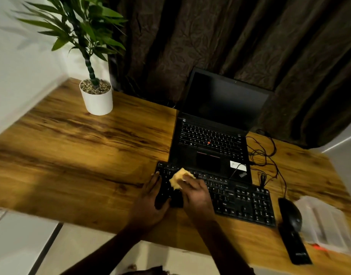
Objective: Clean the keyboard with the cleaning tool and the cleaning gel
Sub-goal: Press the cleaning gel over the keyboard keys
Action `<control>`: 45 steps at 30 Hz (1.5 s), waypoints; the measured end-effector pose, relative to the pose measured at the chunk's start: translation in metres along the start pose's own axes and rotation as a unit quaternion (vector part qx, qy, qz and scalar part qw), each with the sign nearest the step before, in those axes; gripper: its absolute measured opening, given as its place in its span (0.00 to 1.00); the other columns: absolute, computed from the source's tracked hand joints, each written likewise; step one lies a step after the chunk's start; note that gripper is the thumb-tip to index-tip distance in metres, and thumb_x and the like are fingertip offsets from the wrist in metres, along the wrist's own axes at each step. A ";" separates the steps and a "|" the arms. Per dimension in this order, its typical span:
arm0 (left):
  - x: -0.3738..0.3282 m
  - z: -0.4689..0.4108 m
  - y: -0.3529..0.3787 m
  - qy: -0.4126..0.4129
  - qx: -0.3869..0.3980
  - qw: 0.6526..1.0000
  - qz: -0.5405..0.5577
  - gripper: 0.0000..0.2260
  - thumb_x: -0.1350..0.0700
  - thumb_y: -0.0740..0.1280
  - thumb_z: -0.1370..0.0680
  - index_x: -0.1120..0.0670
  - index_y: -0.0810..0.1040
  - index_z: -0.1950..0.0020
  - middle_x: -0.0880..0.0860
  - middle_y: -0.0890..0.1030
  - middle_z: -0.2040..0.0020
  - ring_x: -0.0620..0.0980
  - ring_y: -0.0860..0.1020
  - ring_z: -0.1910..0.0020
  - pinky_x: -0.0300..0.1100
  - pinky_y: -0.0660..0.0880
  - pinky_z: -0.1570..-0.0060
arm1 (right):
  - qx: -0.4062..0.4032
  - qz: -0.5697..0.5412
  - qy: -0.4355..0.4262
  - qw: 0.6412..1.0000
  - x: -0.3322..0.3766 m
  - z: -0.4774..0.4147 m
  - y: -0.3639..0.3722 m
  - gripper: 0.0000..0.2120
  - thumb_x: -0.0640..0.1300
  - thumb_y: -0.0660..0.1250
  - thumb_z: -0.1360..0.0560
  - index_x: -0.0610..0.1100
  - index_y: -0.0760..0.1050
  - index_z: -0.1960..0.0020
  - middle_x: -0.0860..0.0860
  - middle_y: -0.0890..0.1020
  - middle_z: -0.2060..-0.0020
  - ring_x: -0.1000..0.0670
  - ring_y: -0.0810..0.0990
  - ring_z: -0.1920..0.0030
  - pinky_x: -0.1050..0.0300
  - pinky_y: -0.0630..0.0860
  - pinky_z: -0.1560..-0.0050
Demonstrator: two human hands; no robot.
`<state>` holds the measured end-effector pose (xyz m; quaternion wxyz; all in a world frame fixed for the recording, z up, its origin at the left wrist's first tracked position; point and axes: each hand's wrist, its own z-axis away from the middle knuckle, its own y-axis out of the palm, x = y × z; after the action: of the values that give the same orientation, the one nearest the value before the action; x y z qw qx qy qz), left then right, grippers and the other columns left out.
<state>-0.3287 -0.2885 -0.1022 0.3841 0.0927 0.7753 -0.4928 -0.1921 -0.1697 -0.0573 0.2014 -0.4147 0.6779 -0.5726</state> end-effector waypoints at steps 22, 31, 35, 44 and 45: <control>-0.002 -0.001 -0.002 -0.038 0.045 0.998 0.013 0.43 0.24 0.48 0.28 0.48 0.58 0.21 0.42 0.52 0.20 0.40 0.48 0.22 0.43 0.52 0.26 | 0.057 -0.047 0.166 0.983 0.032 -0.020 -0.013 0.25 0.31 0.63 0.27 0.44 0.71 0.31 0.44 0.68 0.31 0.43 0.65 0.35 0.53 0.69 0.36; -0.007 0.001 -0.006 -0.039 0.046 0.998 -0.004 0.38 0.29 0.54 0.26 0.47 0.58 0.21 0.40 0.50 0.21 0.38 0.47 0.23 0.38 0.49 0.29 | 0.082 0.041 0.193 0.977 -0.001 -0.021 -0.019 0.27 0.34 0.61 0.24 0.49 0.65 0.27 0.48 0.61 0.27 0.43 0.60 0.31 0.53 0.62 0.28; -0.007 0.000 -0.007 -0.039 0.046 0.998 0.000 0.39 0.29 0.54 0.27 0.49 0.58 0.21 0.39 0.49 0.22 0.38 0.47 0.23 0.38 0.48 0.28 | 0.122 0.047 0.242 0.961 0.003 -0.025 -0.028 0.31 0.36 0.63 0.23 0.49 0.58 0.24 0.46 0.55 0.25 0.41 0.56 0.27 0.50 0.59 0.25; -0.004 -0.002 -0.002 -0.023 -0.006 0.999 0.022 0.36 0.35 0.62 0.28 0.56 0.70 0.26 0.47 0.62 0.23 0.47 0.60 0.24 0.47 0.62 0.28 | 0.070 0.016 0.115 0.991 0.012 0.002 -0.031 0.34 0.31 0.71 0.32 0.44 0.69 0.28 0.42 0.66 0.29 0.37 0.68 0.33 0.46 0.73 0.34; -0.004 -0.002 -0.002 -0.027 -0.011 0.999 0.024 0.36 0.36 0.62 0.28 0.56 0.71 0.27 0.48 0.64 0.23 0.46 0.60 0.24 0.45 0.61 0.28 | 0.070 0.009 0.161 0.984 0.003 0.008 -0.035 0.34 0.31 0.69 0.31 0.46 0.68 0.27 0.44 0.64 0.27 0.39 0.66 0.32 0.47 0.73 0.34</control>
<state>-0.3275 -0.2869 -0.0975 0.4175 0.0936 0.7674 -0.4775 -0.1759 -0.1771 -0.0257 0.1230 -0.2960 0.6633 -0.6762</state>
